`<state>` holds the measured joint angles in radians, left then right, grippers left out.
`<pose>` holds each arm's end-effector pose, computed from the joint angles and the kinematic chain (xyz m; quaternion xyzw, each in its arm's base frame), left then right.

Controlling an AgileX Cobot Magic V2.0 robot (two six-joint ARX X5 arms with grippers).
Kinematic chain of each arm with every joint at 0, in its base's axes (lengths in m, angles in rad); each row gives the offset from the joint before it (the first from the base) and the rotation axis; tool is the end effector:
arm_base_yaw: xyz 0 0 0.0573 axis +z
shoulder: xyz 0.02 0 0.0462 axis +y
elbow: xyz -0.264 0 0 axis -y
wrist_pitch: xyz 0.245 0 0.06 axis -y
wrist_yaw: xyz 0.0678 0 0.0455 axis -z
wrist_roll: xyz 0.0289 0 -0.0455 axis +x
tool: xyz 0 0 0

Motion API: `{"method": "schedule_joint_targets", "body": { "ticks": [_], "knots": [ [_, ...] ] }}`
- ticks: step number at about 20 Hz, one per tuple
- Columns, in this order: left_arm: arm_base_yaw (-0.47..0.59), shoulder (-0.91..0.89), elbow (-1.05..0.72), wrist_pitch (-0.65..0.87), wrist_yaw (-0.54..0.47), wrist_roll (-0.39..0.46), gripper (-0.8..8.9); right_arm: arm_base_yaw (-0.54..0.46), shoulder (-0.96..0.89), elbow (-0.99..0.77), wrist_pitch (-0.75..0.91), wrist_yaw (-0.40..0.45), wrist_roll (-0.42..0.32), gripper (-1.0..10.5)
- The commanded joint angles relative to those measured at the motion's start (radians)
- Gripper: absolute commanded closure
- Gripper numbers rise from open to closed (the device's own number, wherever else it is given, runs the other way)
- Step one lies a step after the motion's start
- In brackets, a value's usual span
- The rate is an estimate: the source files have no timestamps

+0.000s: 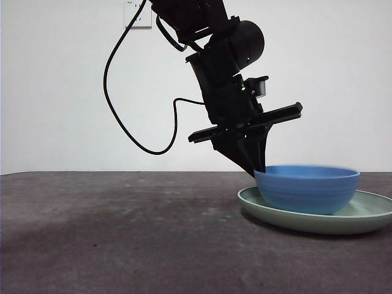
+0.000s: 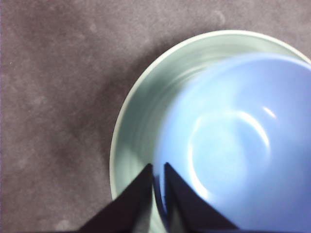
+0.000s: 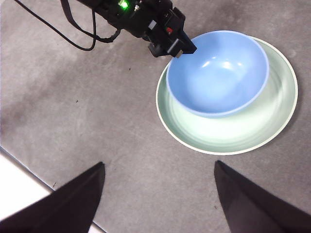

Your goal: Pick up the blue bowl, put it on the green plate, put it on desk

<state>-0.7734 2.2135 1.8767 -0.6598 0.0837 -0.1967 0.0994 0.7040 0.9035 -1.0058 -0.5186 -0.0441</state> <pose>0.3430 -0.3383 0.2094 0.0823 0.4835 -0.3191 0.8110 0.1093 0.0253 0.3147 0.0623 0.3775 0.2881 0.8779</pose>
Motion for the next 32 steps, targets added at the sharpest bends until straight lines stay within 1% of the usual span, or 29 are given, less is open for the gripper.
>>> {"method": "schedule_joint_targets", "body": {
  "ticks": [1, 2, 6, 9, 12, 13, 17, 22, 24, 27, 31, 32],
  "knots": [
    [-0.013, 0.031, 0.034, 0.000, 0.002, 0.013, 6.53, 0.004, 0.006, 0.019, 0.005, 0.003, 0.011, 5.9],
    [-0.013, 0.031, 0.034, 0.000, 0.002, 0.012, 6.22, 0.004, 0.006, 0.019, 0.005, 0.003, 0.011, 5.9],
    [-0.012, 0.011, 0.034, -0.027, 0.002, 0.012, 5.87, 0.004, 0.006, 0.019, 0.005, 0.005, 0.011, 5.9],
    [-0.003, -0.056, 0.034, -0.033, 0.002, 0.012, 5.87, 0.004, 0.006, 0.019, 0.006, 0.028, 0.011, 5.9],
    [0.015, -0.170, 0.034, -0.053, 0.002, 0.017, 5.87, 0.004, 0.006, 0.019, 0.005, 0.028, 0.011, 5.9],
    [0.020, -0.214, 0.034, -0.068, 0.002, 0.031, 5.87, 0.004, 0.006, 0.019, 0.005, 0.028, 0.011, 5.9],
    [0.062, -0.404, 0.034, -0.176, 0.002, 0.078, 5.87, 0.004, 0.006, 0.019, 0.005, 0.028, 0.011, 5.9],
    [0.135, -0.637, 0.001, -0.270, 0.014, 0.109, 5.87, 0.004, 0.006, 0.019, 0.003, 0.028, 0.011, 5.9],
    [0.159, -0.747, -0.088, -0.265, 0.038, 0.120, 5.87, 0.004, 0.006, 0.019, 0.003, 0.028, 0.011, 5.9],
    [0.193, -0.925, -0.301, -0.231, 0.055, 0.137, 5.87, 0.004, 0.006, 0.019, 0.006, 0.028, 0.011, 5.9],
    [0.204, -1.163, -0.638, -0.126, 0.205, 0.136, 5.88, 0.004, 0.006, 0.019, 0.005, 0.023, 0.011, 5.9],
    [0.204, -1.218, -0.726, -0.100, 0.266, 0.135, 5.88, 0.004, 0.006, 0.019, 0.005, 0.022, 0.011, 5.9]
  ]
}}
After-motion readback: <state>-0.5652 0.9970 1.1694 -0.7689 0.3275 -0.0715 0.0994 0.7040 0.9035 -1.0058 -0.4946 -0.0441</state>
